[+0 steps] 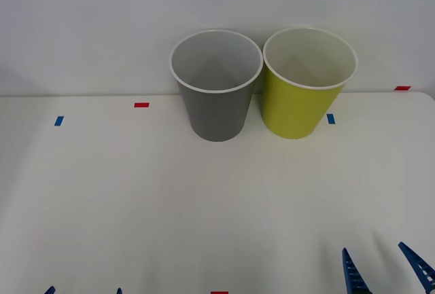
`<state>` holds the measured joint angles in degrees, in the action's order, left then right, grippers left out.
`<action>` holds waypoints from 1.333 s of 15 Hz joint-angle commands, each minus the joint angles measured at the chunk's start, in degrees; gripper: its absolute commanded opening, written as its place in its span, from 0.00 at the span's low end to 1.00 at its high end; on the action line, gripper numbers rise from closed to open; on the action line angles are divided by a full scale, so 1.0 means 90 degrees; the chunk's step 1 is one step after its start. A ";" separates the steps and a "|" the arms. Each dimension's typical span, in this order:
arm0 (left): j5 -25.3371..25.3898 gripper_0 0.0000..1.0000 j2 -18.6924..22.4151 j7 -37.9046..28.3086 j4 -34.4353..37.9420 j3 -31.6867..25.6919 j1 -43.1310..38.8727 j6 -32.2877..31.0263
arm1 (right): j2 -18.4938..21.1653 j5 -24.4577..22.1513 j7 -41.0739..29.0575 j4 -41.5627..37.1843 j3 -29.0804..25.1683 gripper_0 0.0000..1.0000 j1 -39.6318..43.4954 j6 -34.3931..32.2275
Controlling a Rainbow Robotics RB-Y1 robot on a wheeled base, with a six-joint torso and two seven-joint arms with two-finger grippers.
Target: Put cans in the gray bin and PET bottles in the light green bin.
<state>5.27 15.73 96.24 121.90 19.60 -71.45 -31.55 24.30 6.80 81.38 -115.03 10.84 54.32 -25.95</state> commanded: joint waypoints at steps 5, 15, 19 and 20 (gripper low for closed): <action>0.0000 1.00 0.0000 0.0000 0.0000 0.0000 0.0000 0.0000 | 0.0298 0.0006 -0.0107 0.0408 -0.0061 1.00 0.0605 -0.1072; 0.0000 1.00 0.0000 0.0000 0.0000 0.0000 0.0000 0.0000 | 0.0308 0.0074 -0.0302 0.0398 -0.0042 1.00 0.0810 -0.1297; 0.0000 1.00 0.0000 0.0000 0.0000 0.0000 0.0000 0.0000 | 0.0308 0.0074 -0.0302 0.0398 -0.0042 1.00 0.0810 -0.1297; 0.0000 1.00 0.0000 0.0000 0.0000 0.0000 0.0000 0.0000 | 0.0308 0.0074 -0.0302 0.0398 -0.0042 1.00 0.0810 -0.1297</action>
<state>5.27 15.73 96.24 121.90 19.60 -71.45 -31.55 27.08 7.46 78.66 -111.44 10.45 61.62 -37.63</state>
